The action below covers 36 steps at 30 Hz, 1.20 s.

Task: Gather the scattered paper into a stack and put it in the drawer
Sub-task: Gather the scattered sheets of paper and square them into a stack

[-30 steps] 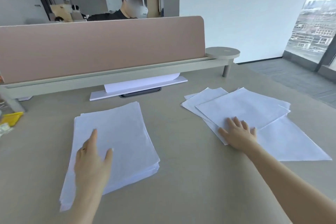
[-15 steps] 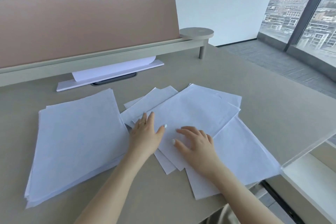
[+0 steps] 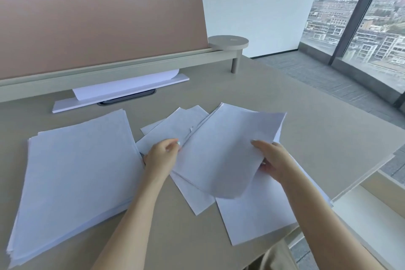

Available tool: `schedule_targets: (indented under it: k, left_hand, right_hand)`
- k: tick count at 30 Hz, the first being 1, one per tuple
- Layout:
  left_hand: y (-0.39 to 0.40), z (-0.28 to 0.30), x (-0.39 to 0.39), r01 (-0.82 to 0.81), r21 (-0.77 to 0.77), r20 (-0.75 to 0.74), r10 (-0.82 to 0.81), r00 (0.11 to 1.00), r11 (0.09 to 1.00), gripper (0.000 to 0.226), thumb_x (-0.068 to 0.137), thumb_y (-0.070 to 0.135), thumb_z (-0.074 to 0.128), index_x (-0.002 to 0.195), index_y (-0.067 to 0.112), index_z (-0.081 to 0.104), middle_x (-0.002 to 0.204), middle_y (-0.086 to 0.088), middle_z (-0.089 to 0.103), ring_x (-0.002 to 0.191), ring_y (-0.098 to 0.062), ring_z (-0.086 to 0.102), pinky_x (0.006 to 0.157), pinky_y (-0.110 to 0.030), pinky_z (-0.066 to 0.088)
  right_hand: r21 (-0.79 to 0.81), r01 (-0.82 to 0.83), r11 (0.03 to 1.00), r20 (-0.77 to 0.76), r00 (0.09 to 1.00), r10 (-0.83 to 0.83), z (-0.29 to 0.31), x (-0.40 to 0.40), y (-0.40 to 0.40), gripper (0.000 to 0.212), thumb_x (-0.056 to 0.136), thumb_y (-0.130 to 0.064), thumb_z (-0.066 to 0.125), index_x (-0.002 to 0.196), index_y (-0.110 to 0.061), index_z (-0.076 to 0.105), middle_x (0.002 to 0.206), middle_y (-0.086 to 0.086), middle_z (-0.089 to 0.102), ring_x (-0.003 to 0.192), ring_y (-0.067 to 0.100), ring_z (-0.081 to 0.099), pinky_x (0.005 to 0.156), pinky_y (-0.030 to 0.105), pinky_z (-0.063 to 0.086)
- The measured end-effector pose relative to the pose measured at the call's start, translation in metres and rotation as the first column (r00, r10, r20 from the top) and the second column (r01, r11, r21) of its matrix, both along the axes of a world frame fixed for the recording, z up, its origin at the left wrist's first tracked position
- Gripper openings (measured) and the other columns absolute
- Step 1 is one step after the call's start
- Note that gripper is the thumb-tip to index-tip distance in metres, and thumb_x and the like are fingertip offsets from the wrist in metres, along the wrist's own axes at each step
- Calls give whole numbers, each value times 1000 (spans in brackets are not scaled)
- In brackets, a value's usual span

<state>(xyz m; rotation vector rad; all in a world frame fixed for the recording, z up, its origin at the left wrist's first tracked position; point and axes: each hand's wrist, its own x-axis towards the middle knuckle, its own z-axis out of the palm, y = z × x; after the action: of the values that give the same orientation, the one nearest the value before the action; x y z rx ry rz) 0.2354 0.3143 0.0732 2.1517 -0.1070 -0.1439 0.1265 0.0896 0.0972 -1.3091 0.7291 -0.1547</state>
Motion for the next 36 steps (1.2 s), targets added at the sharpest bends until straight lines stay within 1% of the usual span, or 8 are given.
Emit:
schedule_targets:
  k: [1,4,9,15,22,28,33,36]
  left_hand:
    - [0,-2,-3,11,-25,16,-11,1000,1000,15,83,36,45,81,30,58,87,7,68,92,-21,60,90,-33,42]
    - [-2,-6,-8,-74,51,123,68,990,996,27,90,29,48,110,21,64,116,0,65,113,-24,54,98,-38,40]
    - [-7,-10,-6,-91,214,232,40,972,972,53,94,42,43,141,18,36,155,-5,27,143,-23,18,115,-43,17]
    - [-9,-14,-6,-30,300,222,-39,974,953,66,91,53,42,146,20,26,160,-5,12,147,-23,9,118,-44,11]
    - [-11,-15,-3,64,551,199,-205,958,832,71,89,61,35,147,22,23,159,-2,16,146,-19,11,115,-42,12]
    - [-34,-10,-22,283,493,164,-408,898,823,76,89,61,38,150,26,10,161,0,-2,147,-15,11,117,-32,10]
    - [-48,-16,-39,336,627,113,-509,853,703,76,90,64,27,150,28,0,159,-1,-19,148,-20,-4,119,-36,-1]
    - [-48,-18,-38,315,636,102,-481,871,705,73,90,62,28,150,28,5,160,-2,-13,148,-19,-6,118,-37,-2]
  right_hand:
    - [-138,-23,990,-46,999,17,3,4,-4,18,88,-6,55,104,-3,63,81,5,66,66,19,63,64,28,49]
    - [-473,-152,868,-169,982,80,18,19,-25,23,85,3,55,106,8,63,86,14,66,67,22,57,65,30,44]
    - [-619,-578,532,-551,802,230,42,58,-42,47,71,-22,58,118,-16,61,113,11,67,103,29,63,95,38,48]
    - [-719,-607,339,-571,793,212,33,104,-2,22,88,-25,55,107,-15,60,101,5,59,90,24,56,76,29,40]
    - [-729,-471,497,-559,829,-35,20,60,-39,19,83,-24,53,92,-8,59,73,4,55,77,26,58,66,27,41]
    - [-697,-434,571,-538,843,-16,5,22,-61,34,80,-25,57,113,-15,56,111,9,59,100,28,59,80,33,47]
    - [-689,-312,655,-422,906,-13,1,23,-58,51,80,-28,59,128,-13,47,124,5,52,92,22,55,72,29,42]
    - [-671,-294,681,-408,913,-7,0,18,-61,24,75,-29,58,89,-11,57,91,6,56,67,22,50,57,25,34]
